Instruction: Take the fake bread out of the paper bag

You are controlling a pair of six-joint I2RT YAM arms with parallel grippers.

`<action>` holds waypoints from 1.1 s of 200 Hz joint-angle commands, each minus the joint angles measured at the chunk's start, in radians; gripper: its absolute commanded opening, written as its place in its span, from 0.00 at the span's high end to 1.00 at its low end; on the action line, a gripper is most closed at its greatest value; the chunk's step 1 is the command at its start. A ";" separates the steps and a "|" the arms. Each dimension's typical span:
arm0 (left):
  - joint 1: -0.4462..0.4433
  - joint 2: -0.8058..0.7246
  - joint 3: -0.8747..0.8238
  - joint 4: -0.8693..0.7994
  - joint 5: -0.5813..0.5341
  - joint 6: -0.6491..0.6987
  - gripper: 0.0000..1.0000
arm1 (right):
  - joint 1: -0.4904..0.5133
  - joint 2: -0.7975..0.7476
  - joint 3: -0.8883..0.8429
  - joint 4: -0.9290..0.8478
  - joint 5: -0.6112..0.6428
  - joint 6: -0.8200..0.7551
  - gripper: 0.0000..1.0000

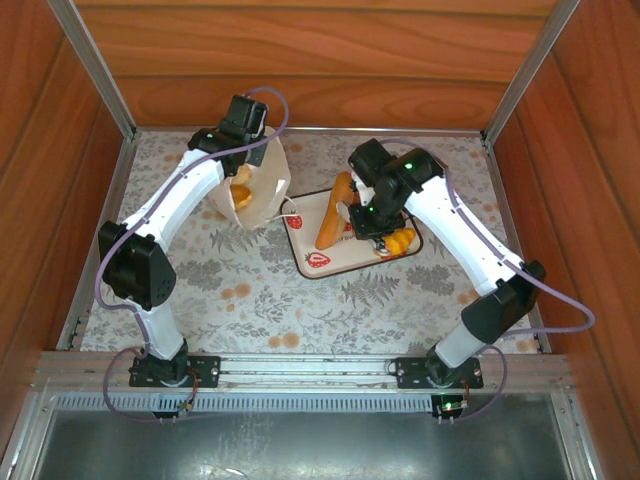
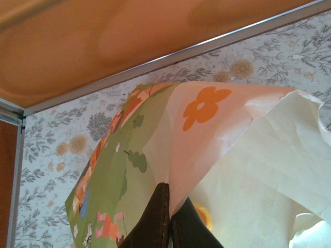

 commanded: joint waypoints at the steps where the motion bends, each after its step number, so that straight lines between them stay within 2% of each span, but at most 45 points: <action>1: 0.037 -0.047 0.007 -0.008 -0.024 0.024 1.00 | 0.001 0.032 0.050 -0.035 -0.006 -0.076 0.96; 55: 0.081 -0.060 -0.023 0.002 -0.040 0.086 1.00 | 0.049 0.189 0.159 -0.117 0.017 -0.122 0.93; 114: 0.098 -0.095 -0.054 0.021 -0.004 0.080 1.00 | 0.087 0.332 0.295 -0.215 0.089 -0.138 0.86; 158: 0.097 -0.096 -0.064 0.029 0.020 0.068 1.00 | 0.099 0.389 0.338 -0.254 0.132 -0.138 0.86; 220: 0.098 -0.092 -0.060 0.034 0.030 0.059 1.00 | 0.131 0.453 0.377 -0.240 0.099 -0.161 0.70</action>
